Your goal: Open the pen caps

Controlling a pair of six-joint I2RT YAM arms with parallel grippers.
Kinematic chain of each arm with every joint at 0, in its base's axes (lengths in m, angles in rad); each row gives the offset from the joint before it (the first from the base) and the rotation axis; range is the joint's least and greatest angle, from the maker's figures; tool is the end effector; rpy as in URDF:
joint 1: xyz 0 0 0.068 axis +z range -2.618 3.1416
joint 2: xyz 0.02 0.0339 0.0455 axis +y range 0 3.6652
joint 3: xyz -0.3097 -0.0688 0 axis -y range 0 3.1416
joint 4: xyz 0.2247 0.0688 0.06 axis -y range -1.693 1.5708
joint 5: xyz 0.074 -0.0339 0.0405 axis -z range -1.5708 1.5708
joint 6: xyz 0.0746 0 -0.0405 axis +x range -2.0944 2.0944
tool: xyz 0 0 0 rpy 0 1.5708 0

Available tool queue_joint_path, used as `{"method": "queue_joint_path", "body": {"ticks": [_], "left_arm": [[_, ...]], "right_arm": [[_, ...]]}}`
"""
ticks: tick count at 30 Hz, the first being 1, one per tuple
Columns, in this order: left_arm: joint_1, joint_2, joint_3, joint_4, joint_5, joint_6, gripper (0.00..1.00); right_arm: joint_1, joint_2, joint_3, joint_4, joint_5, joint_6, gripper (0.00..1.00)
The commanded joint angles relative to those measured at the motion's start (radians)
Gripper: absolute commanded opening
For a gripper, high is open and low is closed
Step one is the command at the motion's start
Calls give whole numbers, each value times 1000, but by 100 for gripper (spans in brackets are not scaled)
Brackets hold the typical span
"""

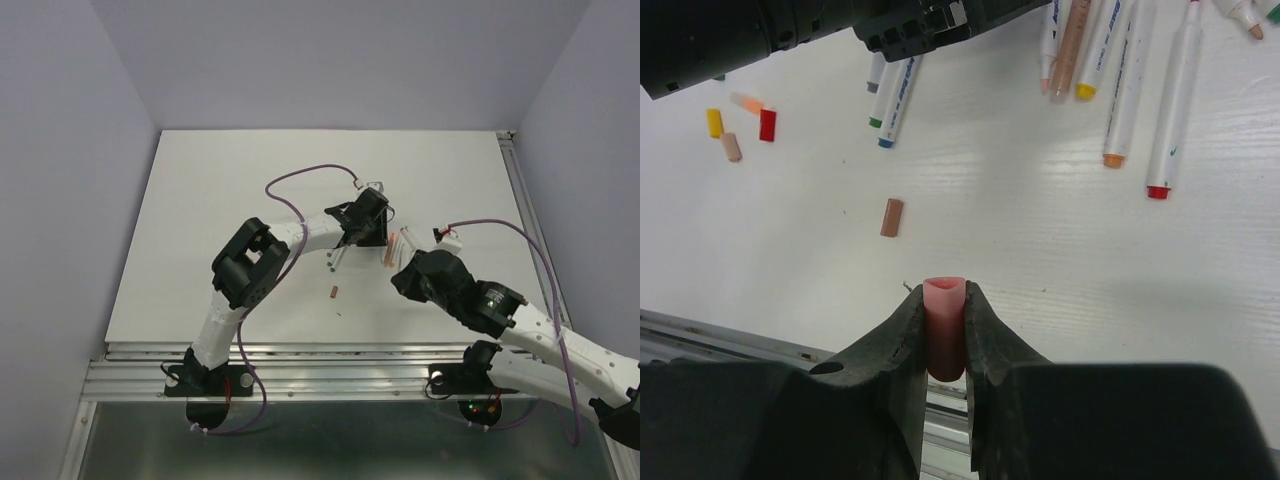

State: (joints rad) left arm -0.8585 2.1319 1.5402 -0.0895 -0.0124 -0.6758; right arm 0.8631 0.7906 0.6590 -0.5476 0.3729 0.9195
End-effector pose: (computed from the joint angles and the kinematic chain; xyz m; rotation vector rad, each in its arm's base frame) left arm 0.3407 -0.3931 0.2066 0.2101 2.3707 -0.7768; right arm 0.1145 0.0921 0.2735 0.2658 2.2402 0.5689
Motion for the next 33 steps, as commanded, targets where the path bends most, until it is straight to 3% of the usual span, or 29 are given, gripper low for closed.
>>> {"method": "queue_joint_path", "body": {"ticks": [1, 6, 10, 17, 18, 19, 20, 21, 33], "left_arm": [[-8, -46, 41, 0, 41, 42, 48], [-10, -92, 8, 5, 54, 56, 52], [-4, -185, -47, 8, -26, 58, 54], [65, -542, -302, 30, -144, 45, 57], [73, -587, -337, 30, -185, 36, 67], [78, -631, -376, 33, -202, 29, 81], [82, -720, -444, 34, -216, 24, 82], [84, -762, -481, 33, -243, 15, 95], [102, -1282, -834, -197, -440, -234, 99]], "right_arm": [[-6, -28, 5, -11, 37, 8, 1], [-6, -42, 2, -9, 31, 5, 1], [-6, -45, 2, -5, 12, -4, 1], [-4, -39, -39, 218, -156, -112, 1], [-6, -19, -38, 241, -176, -123, 1], [-4, 4, -32, 267, -205, -134, 1], [-6, 65, -10, 276, -221, -155, 1], [-4, 96, 2, 284, -235, -168, 1], [13, 663, 266, 580, -529, -295, 2]]}}
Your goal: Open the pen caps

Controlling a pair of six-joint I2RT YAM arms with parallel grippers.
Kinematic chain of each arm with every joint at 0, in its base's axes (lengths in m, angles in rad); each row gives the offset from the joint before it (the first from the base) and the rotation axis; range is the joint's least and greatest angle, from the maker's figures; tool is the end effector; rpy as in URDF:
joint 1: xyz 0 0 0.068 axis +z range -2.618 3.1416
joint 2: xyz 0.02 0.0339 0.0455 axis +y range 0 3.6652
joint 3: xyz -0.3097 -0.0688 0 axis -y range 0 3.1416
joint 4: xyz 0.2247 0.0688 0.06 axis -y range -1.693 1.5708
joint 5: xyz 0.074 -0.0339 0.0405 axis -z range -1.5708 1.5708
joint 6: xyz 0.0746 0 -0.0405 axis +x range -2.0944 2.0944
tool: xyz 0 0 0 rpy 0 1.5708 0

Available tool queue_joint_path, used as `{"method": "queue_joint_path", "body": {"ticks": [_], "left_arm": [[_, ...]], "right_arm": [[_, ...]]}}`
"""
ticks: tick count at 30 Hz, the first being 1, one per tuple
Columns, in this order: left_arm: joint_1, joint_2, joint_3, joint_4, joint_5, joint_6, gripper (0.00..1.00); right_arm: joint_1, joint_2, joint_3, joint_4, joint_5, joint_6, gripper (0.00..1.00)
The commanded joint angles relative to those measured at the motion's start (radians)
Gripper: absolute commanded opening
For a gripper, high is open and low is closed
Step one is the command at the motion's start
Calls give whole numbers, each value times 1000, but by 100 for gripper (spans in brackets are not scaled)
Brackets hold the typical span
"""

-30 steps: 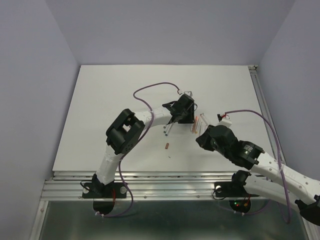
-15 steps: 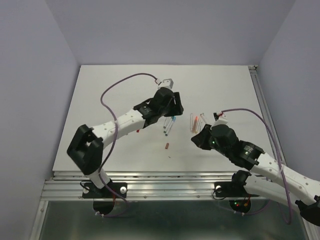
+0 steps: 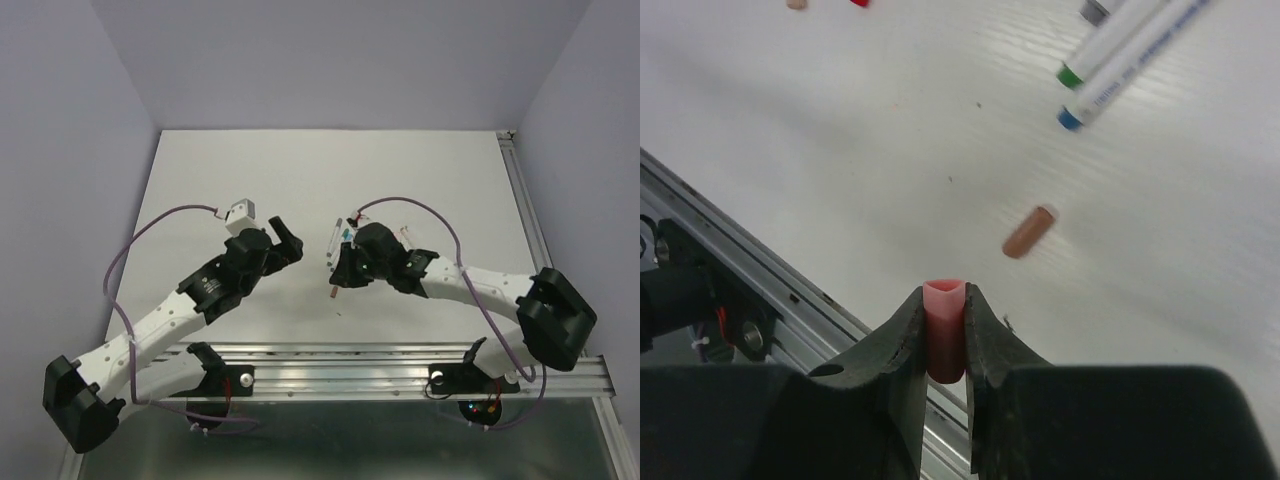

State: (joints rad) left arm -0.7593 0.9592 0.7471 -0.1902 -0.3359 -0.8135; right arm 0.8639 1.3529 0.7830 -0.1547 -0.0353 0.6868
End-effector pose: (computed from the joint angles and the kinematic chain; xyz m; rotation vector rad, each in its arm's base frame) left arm 0.1673 -0.1249 0.3219 -0.2789 1.9971 -0.6979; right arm 0.1836 0.2191 0.2467 -0.2353 2.4308 0.8005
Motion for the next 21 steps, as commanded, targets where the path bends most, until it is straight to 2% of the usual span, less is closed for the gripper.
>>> {"method": "queue_joint_path", "body": {"ticks": [1, 2, 8, 15, 21], "left_arm": [[3, -132, -49, -135, -124, -117, 99], [5, -175, -63, -152, -132, -127, 99], [6, -298, -100, -225, -170, -177, 99], [8, -338, -112, -258, -186, -202, 99], [8, -364, -123, -259, -190, -196, 99]], "right_arm": [[17, 141, 169, 188, -136, -64, 3], [29, 231, 238, 182, -144, -72, 4], [66, 487, 456, 176, -138, -78, 5], [103, 688, 694, 46, -86, -87, 11], [116, 784, 791, -23, -72, -84, 16]]}}
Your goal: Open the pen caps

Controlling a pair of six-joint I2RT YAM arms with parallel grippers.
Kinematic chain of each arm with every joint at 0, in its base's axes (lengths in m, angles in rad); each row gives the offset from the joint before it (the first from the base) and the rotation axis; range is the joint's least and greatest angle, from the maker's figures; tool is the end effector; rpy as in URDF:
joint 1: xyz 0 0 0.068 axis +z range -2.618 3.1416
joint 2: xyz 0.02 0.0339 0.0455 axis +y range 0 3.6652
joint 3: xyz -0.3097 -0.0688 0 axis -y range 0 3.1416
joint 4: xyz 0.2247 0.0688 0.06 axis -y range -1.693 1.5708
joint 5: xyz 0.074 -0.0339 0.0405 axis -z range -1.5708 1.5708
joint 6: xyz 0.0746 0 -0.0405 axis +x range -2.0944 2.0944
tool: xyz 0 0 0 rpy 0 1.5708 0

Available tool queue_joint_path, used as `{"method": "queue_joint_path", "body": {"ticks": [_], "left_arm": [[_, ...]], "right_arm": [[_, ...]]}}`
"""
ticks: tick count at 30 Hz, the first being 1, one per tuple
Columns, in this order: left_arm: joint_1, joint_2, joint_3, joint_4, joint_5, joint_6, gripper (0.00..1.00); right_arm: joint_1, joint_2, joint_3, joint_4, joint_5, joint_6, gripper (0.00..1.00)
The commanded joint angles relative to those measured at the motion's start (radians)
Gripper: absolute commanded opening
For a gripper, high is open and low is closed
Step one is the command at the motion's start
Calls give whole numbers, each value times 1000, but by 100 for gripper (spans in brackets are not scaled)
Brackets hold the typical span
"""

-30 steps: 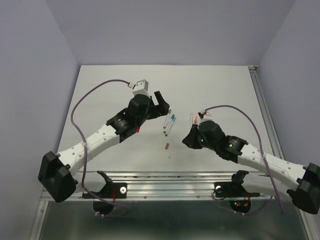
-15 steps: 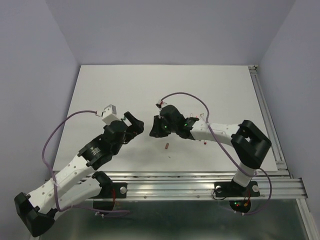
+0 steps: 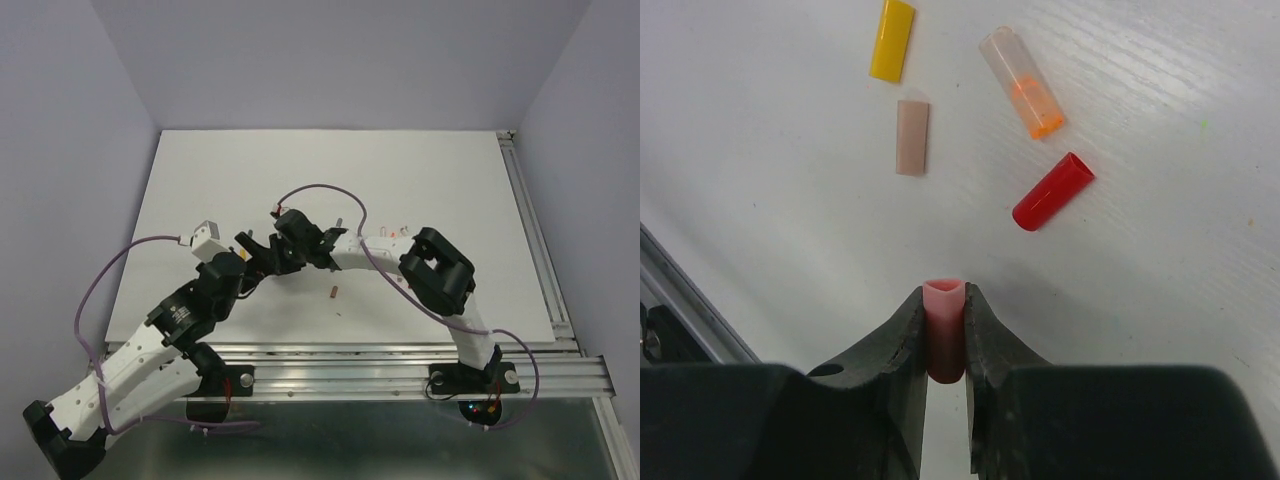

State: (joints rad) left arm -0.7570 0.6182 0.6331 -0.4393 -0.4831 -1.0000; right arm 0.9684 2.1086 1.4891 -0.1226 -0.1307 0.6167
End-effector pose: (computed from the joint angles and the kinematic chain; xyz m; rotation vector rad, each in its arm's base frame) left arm 0.1103 -0.0566 0.2987 -0.5527 1.9280 -0.6728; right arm 0.2784 0.4220 0.1979 -0.5083 2.4495 0.8981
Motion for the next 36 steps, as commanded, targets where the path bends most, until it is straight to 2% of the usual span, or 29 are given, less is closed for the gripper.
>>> {"method": "queue_joint_path", "body": {"ticks": [1, 3, 7, 12, 18, 23, 27, 29, 30, 31, 34, 36], "left_arm": [[5, -26, -9, -12, -43, -6, 99], [5, -37, -12, -12, -46, -6, 99], [5, -48, -16, -10, -46, -5, 99], [5, -46, -15, -12, -45, -8, 99], [5, -46, -16, -10, -31, -3, 99], [5, -31, -19, 19, 9, 12, 99], [5, 8, -9, 60, 49, 44, 99], [5, 26, -1, 95, 67, 61, 99], [7, 43, 3, 109, 84, 83, 99], [7, 64, 7, 144, 89, 96, 99], [10, 107, 23, 175, 90, 126, 99], [15, 165, 39, 223, 122, 159, 99]], "right_arm": [[13, 36, 95, -66, 28, -14, 18], [16, 56, 120, -84, 31, -9, 19], [18, 71, 137, -101, 28, -8, 31], [18, 86, 158, -129, 40, -2, 37], [18, 71, 155, -138, 58, 18, 38], [20, -22, 77, -124, 117, 32, 41], [20, -171, -54, -103, 137, 8, 61], [20, -246, -125, -78, 205, 2, 73], [18, -337, -203, -72, 224, 0, 76], [19, -378, -237, -63, 259, -3, 98], [19, -565, -370, -78, 351, 29, 100], [16, -651, -426, -121, 471, 89, 100]]}}
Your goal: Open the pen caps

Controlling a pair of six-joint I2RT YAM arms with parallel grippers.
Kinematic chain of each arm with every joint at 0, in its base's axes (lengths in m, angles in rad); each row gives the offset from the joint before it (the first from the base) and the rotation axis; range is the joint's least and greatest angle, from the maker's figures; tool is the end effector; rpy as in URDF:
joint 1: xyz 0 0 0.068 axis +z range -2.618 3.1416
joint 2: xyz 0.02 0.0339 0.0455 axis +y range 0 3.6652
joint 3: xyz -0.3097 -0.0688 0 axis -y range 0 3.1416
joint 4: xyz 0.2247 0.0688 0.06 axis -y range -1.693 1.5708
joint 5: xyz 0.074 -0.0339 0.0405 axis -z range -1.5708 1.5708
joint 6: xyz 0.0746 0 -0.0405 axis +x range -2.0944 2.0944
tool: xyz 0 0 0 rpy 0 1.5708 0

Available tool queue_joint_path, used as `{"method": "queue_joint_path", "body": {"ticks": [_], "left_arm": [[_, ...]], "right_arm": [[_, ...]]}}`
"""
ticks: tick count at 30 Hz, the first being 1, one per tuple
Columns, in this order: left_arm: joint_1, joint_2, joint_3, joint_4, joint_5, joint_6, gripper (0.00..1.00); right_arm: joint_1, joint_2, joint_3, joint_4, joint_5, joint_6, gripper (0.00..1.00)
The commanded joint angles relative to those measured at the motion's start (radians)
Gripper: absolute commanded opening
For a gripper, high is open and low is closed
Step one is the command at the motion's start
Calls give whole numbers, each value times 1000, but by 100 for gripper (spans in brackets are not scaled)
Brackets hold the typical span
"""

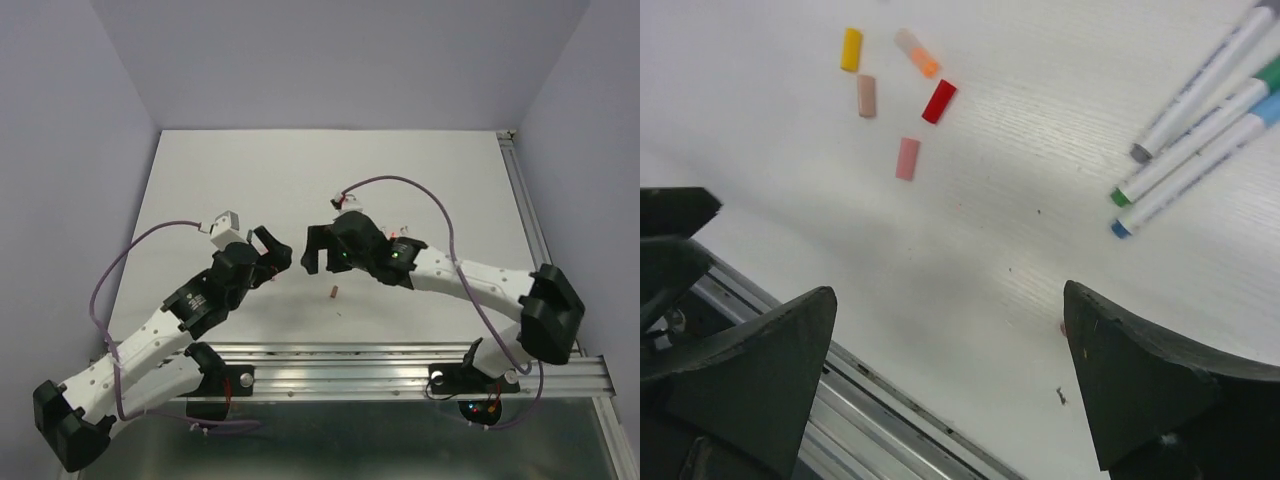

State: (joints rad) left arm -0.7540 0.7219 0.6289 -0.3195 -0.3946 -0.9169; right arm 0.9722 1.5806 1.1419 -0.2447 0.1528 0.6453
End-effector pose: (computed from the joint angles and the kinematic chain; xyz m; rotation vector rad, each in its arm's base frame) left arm 0.1273 -0.0802 0.2998 -0.4235 1.9728 -0.7020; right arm 0.2159 0.2964 0.2888 -0.2965 2.3205 0.6803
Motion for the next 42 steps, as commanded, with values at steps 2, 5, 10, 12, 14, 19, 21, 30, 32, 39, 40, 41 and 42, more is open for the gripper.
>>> {"method": "queue_joint_path", "body": {"ticks": [2, 5, 10, 12, 14, 19, 21, 30, 32, 39, 40, 41, 42], "left_arm": [[19, 108, 55, 172, 65, 110, 99], [57, 232, 92, 253, 175, 202, 99], [104, 519, 254, 315, 330, 324, 99], [110, 657, 360, 310, 350, 386, 99], [111, 784, 435, 278, 373, 427, 99], [114, 1026, 682, 165, 347, 498, 98], [113, 1129, 776, 139, 341, 515, 97], [114, 1347, 985, 42, 333, 569, 86], [113, 1369, 1005, 28, 335, 582, 84], [113, 1485, 1112, -64, 298, 619, 73], [111, 1488, 1109, -64, 296, 625, 71], [113, 1498, 1105, -66, 293, 628, 71], [111, 1501, 1105, -72, 284, 630, 71]], "right_arm": [[13, -259, -163, -76, 333, 118, 100], [13, -449, -269, -190, 501, 276, 100], [13, -717, -393, -251, 568, 379, 100], [11, -813, -442, -234, 557, 366, 100], [11, -850, -461, -234, 550, 360, 100], [11, -840, -453, -272, 556, 358, 100], [11, -820, -446, -292, 554, 363, 100], [11, -769, -442, -269, 551, 338, 100], [11, -778, -450, -252, 551, 332, 100], [13, -821, -458, -258, 565, 332, 100], [11, -826, -461, -258, 567, 332, 100], [11, -829, -462, -257, 570, 329, 100], [13, -834, -464, -258, 570, 330, 100]]}}
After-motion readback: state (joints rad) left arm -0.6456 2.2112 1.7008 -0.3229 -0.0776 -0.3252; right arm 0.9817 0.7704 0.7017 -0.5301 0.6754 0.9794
